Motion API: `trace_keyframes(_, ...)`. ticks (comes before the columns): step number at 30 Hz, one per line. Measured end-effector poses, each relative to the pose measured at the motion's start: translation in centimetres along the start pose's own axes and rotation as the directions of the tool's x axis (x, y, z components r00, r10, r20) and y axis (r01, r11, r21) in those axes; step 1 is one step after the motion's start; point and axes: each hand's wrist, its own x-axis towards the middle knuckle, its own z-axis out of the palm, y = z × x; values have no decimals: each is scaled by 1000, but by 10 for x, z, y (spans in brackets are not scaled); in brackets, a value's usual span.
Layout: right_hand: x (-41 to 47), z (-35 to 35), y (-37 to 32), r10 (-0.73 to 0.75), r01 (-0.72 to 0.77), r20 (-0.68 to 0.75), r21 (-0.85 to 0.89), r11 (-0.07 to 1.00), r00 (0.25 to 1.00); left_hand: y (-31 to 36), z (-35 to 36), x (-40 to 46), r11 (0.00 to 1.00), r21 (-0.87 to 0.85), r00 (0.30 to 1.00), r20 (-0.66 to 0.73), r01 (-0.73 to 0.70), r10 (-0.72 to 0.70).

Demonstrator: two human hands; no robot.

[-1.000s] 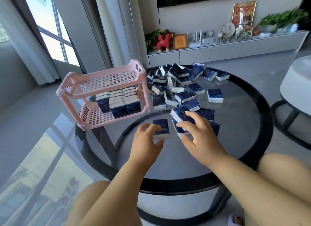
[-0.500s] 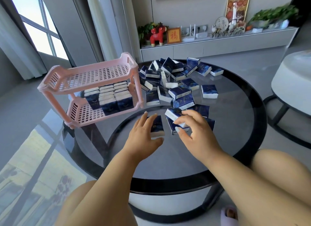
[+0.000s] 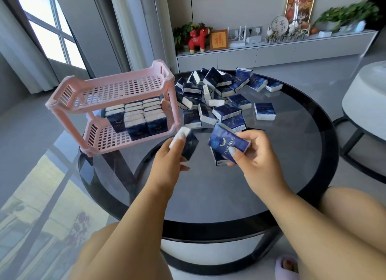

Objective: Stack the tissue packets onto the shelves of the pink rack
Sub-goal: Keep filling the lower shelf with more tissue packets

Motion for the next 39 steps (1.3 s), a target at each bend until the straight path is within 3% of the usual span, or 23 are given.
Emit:
trace_keyframes(2, -2, 4, -4, 81, -79, -2, 200, 977, 997, 5, 2, -5, 988, -70, 990, 24, 139, -138)
trace_keyframes(6, -5, 10, -1, 178, -156, -52, 280, 947, 983, 7, 9, -15, 971, -13, 956, 177, 240, -233)
trace_keyframes(10, -8, 10, 4, 194, -182, -66, 160, 970, 979, 9, 17, -25, 993, 107, 935, 345, 43, -78)
trace_keyframes(12, -9, 10, 5, 171, -168, -65, 49, 984, 983, 10, 19, -27, 996, 87, 919, 394, -29, -7)
trace_keyframes(16, -10, 10, 4, 115, -124, -85, -117, 985, 990, 7, 13, -24, 995, 75, 935, 352, -69, 38)
trace_keyframes(19, -11, 10, -1, 125, -130, -47, -132, 983, 991, 7, 4, -18, 957, 245, 957, 278, -155, 84)
trace_keyframes(22, -14, 12, -5, 182, -175, 86, -79, 981, 980, 10, -2, -18, 880, 387, 950, 247, -276, 189)
trace_keyframes(28, -25, 25, -2, 260, -215, 371, -158, 964, 892, 2, -9, -22, 972, 165, 951, 287, -168, 115)
trace_keyframes(33, -30, 33, -8, 315, -268, 428, -166, 949, 847, -4, -19, -26, 931, 314, 966, 233, -184, 112)
trace_keyframes(39, -33, 36, -12, 360, -291, 465, -215, 932, 809, -3, -26, -29, 901, 363, 960, 228, -239, 163)
